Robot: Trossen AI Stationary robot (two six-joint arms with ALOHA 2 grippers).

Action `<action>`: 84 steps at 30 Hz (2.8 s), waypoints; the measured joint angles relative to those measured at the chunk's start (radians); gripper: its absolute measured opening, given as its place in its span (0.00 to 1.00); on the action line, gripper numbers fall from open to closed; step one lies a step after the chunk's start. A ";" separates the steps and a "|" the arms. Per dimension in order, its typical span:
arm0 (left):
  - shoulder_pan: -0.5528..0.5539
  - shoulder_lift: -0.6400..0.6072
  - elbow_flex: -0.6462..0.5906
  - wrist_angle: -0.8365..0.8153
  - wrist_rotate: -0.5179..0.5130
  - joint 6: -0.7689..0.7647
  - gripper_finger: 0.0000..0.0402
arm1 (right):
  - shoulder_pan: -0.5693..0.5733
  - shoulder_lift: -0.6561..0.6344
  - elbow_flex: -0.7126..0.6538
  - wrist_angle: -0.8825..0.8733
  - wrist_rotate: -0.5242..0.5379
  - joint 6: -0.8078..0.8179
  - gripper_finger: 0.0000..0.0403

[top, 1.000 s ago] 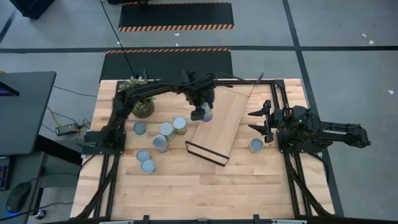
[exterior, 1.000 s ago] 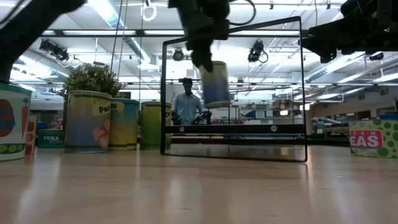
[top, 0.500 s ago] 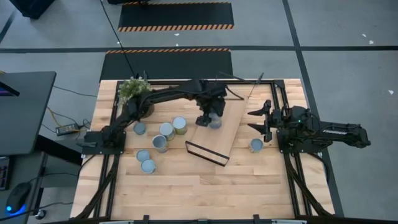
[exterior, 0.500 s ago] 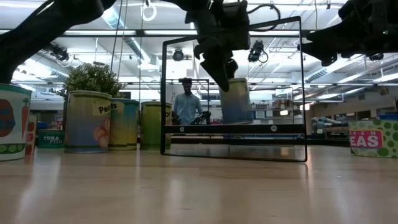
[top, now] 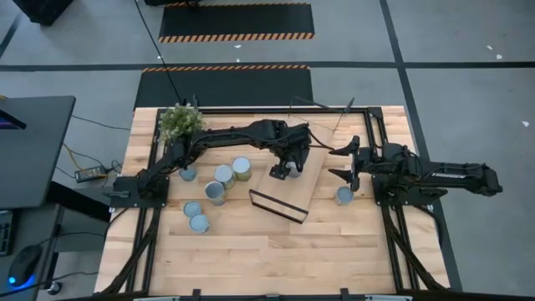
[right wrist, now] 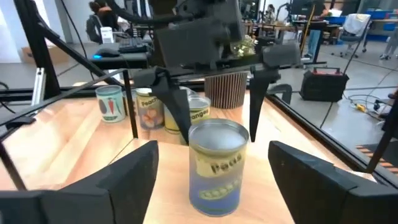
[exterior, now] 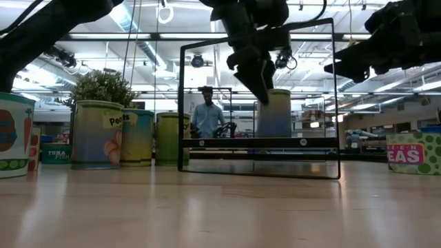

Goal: Pick and place cans onto a shelf
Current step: Put the canned peas on the shelf

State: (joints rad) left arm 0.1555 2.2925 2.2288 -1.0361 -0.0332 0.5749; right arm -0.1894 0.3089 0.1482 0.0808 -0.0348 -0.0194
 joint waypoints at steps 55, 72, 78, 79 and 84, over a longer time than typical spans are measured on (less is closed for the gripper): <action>-0.031 -0.123 0.070 0.065 -0.270 -0.266 0.84 | 0.059 0.252 0.000 0.112 0.413 -0.136 0.87; -0.144 -0.174 0.070 -0.068 -0.318 -0.301 0.66 | 0.233 0.369 0.001 0.236 0.627 -0.248 0.87; -0.170 -0.174 0.052 -0.106 -0.318 -0.368 0.57 | 0.290 0.435 0.001 0.305 0.723 -0.302 0.87; -0.174 -0.174 0.042 -0.101 -0.318 -0.375 0.55 | 0.298 0.449 0.001 0.324 0.724 -0.313 0.87; -0.211 -0.184 -0.035 -0.065 -0.350 -0.394 0.48 | 0.334 0.535 0.001 0.432 0.727 -0.348 0.87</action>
State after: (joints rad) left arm -0.0557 2.1087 2.1939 -1.1010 -0.3834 0.1813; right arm 0.1447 0.8437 0.1490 0.5126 0.6922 -0.3672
